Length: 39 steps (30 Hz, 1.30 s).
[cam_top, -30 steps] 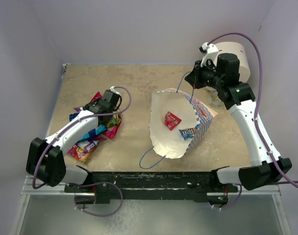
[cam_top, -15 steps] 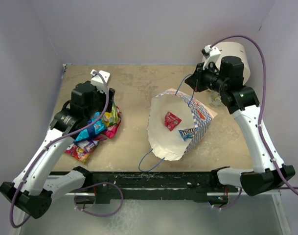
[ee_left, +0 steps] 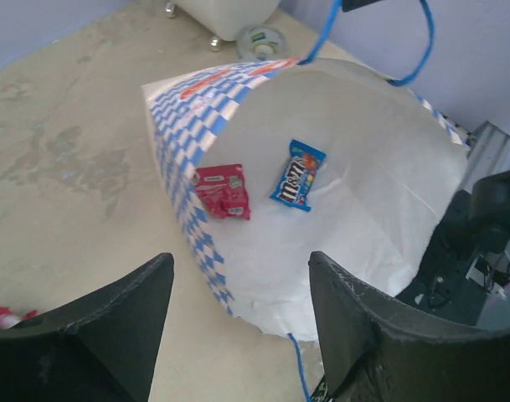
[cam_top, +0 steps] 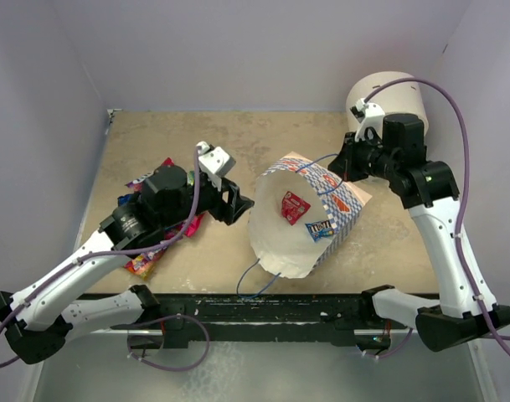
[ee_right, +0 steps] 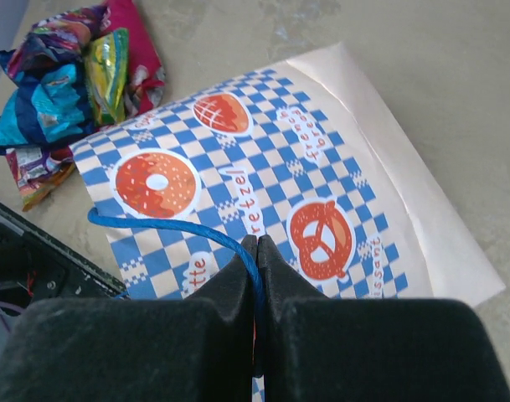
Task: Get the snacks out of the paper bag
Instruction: Take out the snack from the paper bag.
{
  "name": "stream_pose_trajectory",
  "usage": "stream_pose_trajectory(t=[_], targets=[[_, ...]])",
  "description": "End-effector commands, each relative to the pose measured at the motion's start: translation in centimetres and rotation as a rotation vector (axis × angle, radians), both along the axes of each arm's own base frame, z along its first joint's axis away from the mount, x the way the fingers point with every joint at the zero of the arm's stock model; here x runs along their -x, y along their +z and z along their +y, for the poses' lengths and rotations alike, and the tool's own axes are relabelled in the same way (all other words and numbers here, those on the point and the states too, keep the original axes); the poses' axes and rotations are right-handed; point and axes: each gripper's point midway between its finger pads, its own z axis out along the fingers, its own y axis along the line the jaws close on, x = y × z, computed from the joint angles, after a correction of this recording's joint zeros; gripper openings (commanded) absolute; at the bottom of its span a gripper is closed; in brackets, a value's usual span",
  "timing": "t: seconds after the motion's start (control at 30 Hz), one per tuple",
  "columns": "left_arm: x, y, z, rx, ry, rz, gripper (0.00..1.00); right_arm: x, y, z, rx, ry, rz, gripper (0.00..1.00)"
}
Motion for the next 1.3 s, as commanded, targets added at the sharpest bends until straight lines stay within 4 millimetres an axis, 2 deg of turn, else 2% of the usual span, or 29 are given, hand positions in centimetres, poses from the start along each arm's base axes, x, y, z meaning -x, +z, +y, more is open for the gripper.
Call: stream_pose_trajectory(t=[0.0,0.13,0.2,0.27,0.43,0.5,0.6,0.7,0.83,1.07,1.27], targets=[[2.6,2.0,-2.2,0.093,-0.102,-0.094,0.68,2.0,1.3,-1.7,0.019,-0.081,0.011,0.00],[5.8,1.7,-4.9,0.082,-0.209,-0.173,0.65,2.6,2.2,-1.7,-0.003,-0.089,0.016,0.00],[7.3,0.8,-6.6,0.042,-0.256,-0.223,0.61,2.9,2.5,-1.7,-0.013,-0.099,0.023,0.00],[7.9,-0.6,-8.3,-0.011,-0.276,-0.260,0.59,3.1,3.0,-1.6,-0.028,-0.097,0.021,0.00],[6.2,-5.3,-12.4,-0.123,-0.289,-0.299,0.63,3.8,4.5,-2.0,-0.018,-0.105,0.012,0.00],[5.7,-6.3,-14.2,-0.163,-0.318,-0.322,0.59,4.3,4.8,-2.1,-0.018,-0.102,0.010,0.00],[4.9,-6.6,-16.0,-0.160,-0.319,-0.360,0.57,5.0,5.0,-2.1,-0.027,-0.100,0.013,0.00],[4.0,-7.4,-17.0,-0.183,-0.302,-0.381,0.53,5.3,5.4,-2.0,-0.044,-0.094,0.005,0.00],[3.1,-9.0,-17.6,-0.193,-0.261,-0.363,0.35,5.4,6.0,-1.9,-0.054,-0.086,-0.016,0.00],[2.7,-11.2,-18.8,-0.162,-0.256,-0.303,0.30,4.9,6.3,-1.4,-0.054,-0.063,-0.014,0.00],[2.2,-12.6,-20.6,-0.167,-0.249,-0.298,0.24,4.5,6.5,-0.9,-0.073,-0.046,-0.005,0.00]])
